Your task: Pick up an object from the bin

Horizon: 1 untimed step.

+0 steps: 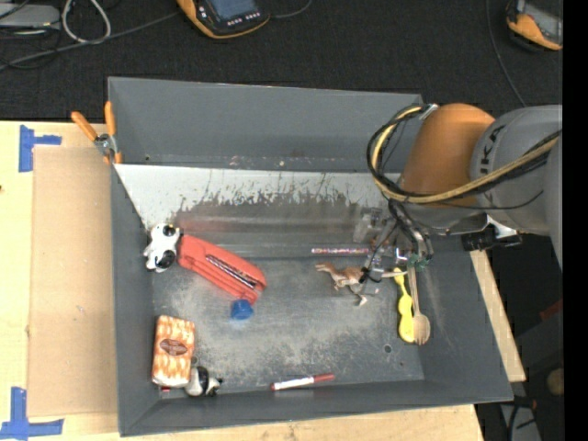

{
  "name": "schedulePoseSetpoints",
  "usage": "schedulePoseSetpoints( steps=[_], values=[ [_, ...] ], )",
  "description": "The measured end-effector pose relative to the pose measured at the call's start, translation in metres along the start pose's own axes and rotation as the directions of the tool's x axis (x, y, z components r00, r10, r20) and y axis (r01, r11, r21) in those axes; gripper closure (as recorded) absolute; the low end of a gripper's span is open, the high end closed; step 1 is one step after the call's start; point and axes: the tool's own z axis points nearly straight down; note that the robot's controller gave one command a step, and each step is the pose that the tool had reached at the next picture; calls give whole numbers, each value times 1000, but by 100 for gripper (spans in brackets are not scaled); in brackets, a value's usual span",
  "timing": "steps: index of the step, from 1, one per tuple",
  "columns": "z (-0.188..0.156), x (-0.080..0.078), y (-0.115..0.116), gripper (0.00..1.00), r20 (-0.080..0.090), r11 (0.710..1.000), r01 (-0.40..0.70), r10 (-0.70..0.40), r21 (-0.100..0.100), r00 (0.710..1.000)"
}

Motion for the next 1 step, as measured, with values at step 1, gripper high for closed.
schedulePoseSetpoints(
  steps=[1],
  values=[
    [28, 2, -6, 0, 1, 908, 419, -419, 2, 908]
  ],
)
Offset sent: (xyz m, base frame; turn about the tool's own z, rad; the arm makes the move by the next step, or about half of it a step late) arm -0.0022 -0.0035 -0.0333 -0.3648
